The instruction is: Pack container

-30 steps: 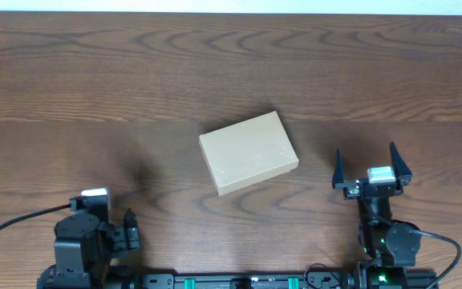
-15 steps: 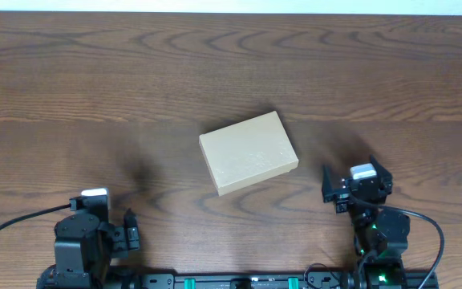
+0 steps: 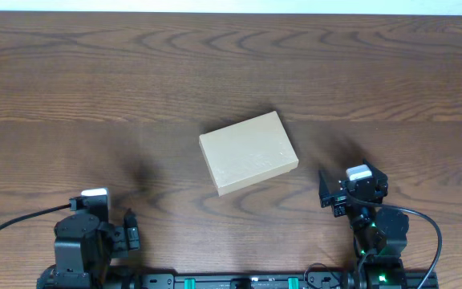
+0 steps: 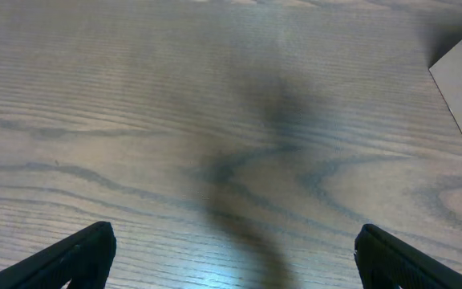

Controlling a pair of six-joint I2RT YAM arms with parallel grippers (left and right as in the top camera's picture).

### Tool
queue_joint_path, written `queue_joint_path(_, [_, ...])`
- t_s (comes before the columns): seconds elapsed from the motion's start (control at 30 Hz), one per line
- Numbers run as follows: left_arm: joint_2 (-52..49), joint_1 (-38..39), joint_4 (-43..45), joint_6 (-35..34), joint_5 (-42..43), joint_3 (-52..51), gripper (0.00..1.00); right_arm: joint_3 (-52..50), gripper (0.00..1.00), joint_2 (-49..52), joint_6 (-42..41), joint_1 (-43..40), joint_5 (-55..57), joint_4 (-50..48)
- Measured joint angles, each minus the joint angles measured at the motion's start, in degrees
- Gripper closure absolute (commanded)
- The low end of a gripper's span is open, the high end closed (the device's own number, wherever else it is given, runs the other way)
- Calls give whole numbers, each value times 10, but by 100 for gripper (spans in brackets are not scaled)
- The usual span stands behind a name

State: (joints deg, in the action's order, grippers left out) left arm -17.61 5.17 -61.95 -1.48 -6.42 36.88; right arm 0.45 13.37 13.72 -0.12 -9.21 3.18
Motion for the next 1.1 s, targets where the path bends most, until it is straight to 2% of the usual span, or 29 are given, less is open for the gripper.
queue_joint_path(0.33, [0, 0, 0, 0, 0, 0, 5, 0, 1, 0, -2, -1, 5, 0])
queue_joint_path(0.6, [0, 0, 0, 0, 0, 0, 5, 0, 1, 0, -75, -1, 89, 3])
queue_joint_path(1.1, [0, 0, 0, 0, 0, 0, 4, 0, 1, 0, -100, -1, 116, 5])
